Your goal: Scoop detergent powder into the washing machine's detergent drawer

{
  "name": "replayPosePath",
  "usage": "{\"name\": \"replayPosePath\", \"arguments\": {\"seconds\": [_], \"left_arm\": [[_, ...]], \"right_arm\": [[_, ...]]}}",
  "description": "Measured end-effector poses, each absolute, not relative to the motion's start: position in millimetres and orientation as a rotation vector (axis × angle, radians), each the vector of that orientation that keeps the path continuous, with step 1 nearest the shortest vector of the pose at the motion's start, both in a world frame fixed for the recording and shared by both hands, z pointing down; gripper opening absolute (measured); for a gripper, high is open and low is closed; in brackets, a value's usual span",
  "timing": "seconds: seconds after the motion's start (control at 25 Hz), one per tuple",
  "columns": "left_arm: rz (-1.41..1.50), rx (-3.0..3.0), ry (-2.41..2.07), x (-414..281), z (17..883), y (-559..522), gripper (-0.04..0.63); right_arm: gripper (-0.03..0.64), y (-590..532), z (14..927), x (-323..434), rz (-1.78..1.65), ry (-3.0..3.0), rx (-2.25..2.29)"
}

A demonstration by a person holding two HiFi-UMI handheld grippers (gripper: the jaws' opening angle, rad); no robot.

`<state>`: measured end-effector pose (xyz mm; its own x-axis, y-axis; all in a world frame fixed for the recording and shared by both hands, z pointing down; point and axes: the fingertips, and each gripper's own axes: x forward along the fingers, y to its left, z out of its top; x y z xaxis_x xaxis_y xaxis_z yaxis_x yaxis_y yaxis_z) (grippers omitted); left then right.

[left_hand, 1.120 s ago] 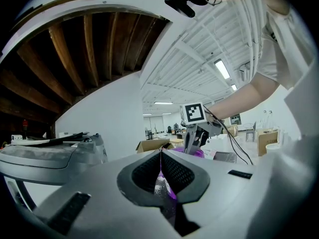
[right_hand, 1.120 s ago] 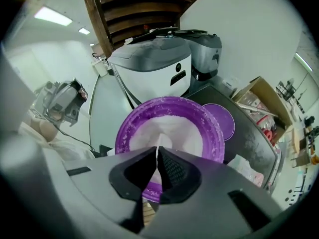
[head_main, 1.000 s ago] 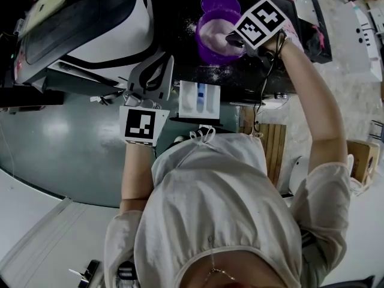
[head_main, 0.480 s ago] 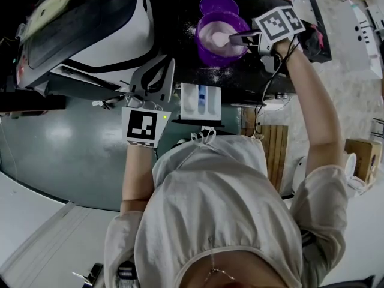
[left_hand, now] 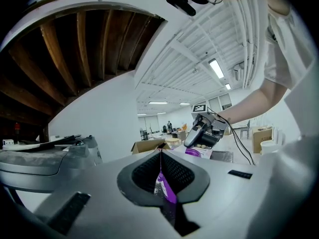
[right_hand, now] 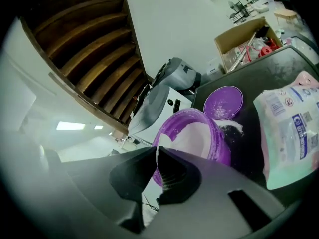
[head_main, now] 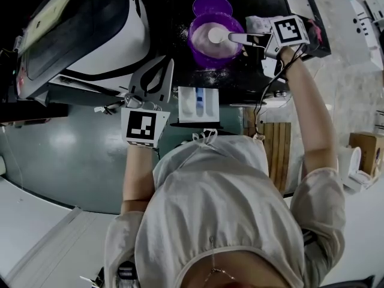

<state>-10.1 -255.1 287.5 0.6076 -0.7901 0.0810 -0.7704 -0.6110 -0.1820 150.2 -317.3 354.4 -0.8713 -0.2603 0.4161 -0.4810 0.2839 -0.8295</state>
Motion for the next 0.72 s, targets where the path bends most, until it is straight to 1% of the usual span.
{"name": "replayPosePath", "arguments": {"seconds": [0.2,0.72], "left_arm": [[-0.279,-2.723,1.32,1.0,285.4,-259.9,0.021],[-0.272,-2.699,1.291,24.7,272.3,-267.7,0.022]], "right_arm": [[0.012,-313.2,339.2,147.5,1.701,-2.44,0.676],[0.012,-294.6,314.9,144.8,1.902,-2.557,0.661]]}}
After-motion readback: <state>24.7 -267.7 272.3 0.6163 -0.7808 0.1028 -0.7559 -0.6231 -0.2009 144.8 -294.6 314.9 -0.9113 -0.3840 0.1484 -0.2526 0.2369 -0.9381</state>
